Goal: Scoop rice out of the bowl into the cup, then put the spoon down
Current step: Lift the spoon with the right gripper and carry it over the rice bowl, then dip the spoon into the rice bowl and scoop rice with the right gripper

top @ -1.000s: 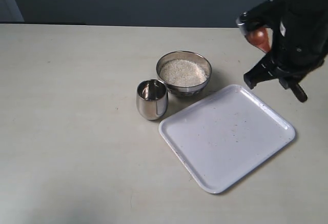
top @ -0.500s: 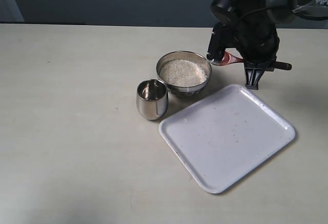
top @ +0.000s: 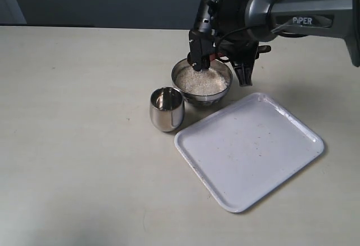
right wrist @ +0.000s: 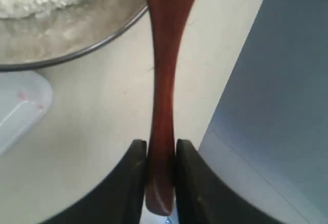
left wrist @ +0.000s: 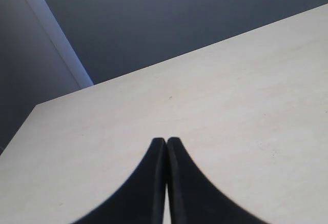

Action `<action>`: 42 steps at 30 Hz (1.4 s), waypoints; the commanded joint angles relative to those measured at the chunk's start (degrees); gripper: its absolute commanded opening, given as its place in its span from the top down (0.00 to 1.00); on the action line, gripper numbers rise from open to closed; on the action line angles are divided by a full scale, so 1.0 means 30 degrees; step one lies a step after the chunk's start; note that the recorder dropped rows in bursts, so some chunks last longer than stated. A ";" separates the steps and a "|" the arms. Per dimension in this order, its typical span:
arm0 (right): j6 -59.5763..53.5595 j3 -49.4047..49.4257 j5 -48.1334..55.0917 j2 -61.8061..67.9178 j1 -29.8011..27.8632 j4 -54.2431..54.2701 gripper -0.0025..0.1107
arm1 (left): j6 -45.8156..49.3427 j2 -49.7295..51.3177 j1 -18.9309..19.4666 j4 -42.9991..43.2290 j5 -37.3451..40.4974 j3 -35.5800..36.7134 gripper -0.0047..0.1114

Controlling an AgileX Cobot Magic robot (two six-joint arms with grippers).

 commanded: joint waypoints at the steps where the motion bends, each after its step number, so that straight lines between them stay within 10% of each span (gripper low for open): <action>1: -0.0121 -0.0114 0.0223 0.0539 -0.0001 -0.1695 0.99 | -0.0134 -0.0088 -0.0140 -0.0047 -0.0165 -0.0046 0.96; 42: 0.0264 -0.0073 0.1317 0.2089 0.0949 -0.3779 0.99 | -0.0134 -0.0088 -0.0140 -0.0047 -0.0165 -0.0046 0.96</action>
